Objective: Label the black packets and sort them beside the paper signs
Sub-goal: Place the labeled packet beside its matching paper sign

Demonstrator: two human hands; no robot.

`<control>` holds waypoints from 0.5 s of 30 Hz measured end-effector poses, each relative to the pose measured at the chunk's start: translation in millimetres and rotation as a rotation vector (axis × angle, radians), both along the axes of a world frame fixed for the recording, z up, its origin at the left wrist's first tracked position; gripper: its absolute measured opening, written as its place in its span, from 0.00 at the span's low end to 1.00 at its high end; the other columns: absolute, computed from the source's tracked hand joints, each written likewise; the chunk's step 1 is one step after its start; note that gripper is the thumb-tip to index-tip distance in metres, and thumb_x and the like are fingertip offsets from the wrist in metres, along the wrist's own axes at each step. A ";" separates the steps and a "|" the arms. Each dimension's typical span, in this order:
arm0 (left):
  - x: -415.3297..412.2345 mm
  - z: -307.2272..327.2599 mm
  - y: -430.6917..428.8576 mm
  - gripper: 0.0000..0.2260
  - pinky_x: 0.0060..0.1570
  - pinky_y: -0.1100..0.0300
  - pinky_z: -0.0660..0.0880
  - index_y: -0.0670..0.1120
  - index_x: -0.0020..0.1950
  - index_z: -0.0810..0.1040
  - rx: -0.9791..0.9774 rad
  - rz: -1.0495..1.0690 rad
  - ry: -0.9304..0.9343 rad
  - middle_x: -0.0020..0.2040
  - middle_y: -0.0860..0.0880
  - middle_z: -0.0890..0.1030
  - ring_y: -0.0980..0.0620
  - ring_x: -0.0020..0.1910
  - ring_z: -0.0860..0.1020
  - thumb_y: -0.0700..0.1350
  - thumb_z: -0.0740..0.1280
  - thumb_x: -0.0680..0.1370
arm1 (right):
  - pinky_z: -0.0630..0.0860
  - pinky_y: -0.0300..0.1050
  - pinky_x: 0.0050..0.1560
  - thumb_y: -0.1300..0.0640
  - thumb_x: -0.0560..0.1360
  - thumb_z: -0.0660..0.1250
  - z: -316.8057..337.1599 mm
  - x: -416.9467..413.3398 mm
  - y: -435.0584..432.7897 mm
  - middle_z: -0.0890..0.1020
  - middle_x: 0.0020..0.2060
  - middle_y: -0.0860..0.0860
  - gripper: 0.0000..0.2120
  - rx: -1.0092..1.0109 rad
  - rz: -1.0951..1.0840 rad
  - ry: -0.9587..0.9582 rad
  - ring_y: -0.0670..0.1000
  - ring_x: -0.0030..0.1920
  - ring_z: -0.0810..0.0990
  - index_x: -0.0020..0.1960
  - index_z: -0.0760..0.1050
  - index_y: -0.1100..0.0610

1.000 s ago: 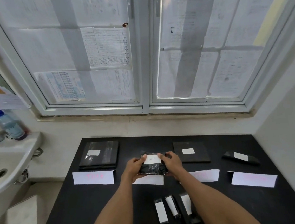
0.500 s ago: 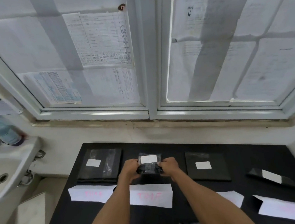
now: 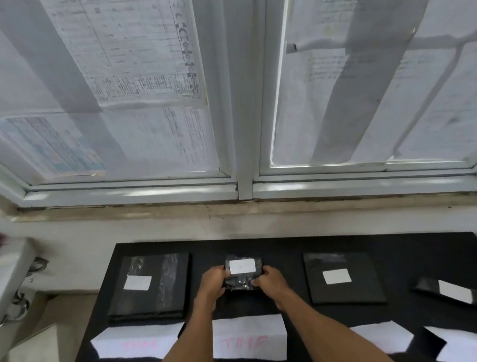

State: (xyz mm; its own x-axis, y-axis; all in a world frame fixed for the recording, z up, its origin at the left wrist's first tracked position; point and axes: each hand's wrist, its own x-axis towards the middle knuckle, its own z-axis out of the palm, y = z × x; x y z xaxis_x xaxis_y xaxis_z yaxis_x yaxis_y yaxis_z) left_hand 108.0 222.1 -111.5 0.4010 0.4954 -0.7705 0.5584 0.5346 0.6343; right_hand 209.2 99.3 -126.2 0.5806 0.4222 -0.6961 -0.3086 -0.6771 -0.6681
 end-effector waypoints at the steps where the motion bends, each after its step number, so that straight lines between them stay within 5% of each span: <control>1: -1.2 1.1 -1.8 0.09 0.41 0.59 0.71 0.47 0.50 0.78 0.014 0.007 -0.002 0.48 0.48 0.81 0.52 0.45 0.77 0.37 0.62 0.75 | 0.76 0.45 0.56 0.66 0.71 0.67 1.0 -0.4 0.5 0.80 0.59 0.57 0.21 -0.010 0.004 -0.018 0.53 0.56 0.79 0.64 0.75 0.61; 5: -11.6 9.0 -16.8 0.10 0.38 0.60 0.68 0.49 0.51 0.76 0.126 -0.004 -0.021 0.44 0.52 0.78 0.57 0.39 0.73 0.36 0.66 0.74 | 0.70 0.48 0.67 0.61 0.71 0.70 20.6 -8.7 -10.4 0.74 0.67 0.58 0.30 -0.065 -0.017 -0.144 0.57 0.66 0.74 0.71 0.67 0.64; 13: -40.6 23.7 -53.5 0.18 0.57 0.53 0.73 0.43 0.62 0.75 0.258 -0.084 -0.047 0.57 0.46 0.78 0.48 0.55 0.76 0.38 0.70 0.73 | 0.71 0.45 0.64 0.61 0.73 0.68 43.5 -41.9 -78.8 0.77 0.64 0.57 0.21 -0.085 -0.042 -0.258 0.56 0.64 0.75 0.66 0.74 0.61; 15: -50.6 28.2 -69.5 0.17 0.52 0.56 0.73 0.45 0.61 0.76 0.333 -0.067 -0.070 0.55 0.47 0.78 0.49 0.54 0.76 0.38 0.70 0.72 | 0.73 0.48 0.65 0.62 0.73 0.68 44.7 -55.1 -96.4 0.80 0.60 0.56 0.18 -0.082 -0.043 -0.256 0.56 0.61 0.78 0.63 0.77 0.61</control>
State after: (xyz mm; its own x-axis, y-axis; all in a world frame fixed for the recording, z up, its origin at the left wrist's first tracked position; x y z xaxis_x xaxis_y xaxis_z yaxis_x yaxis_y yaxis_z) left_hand 57.4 152.6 -83.3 0.4870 0.6861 -0.5405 0.5344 0.2555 0.8057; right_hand 154.1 2.9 -81.5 0.7582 0.3419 -0.5552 -0.1660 -0.7222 -0.6715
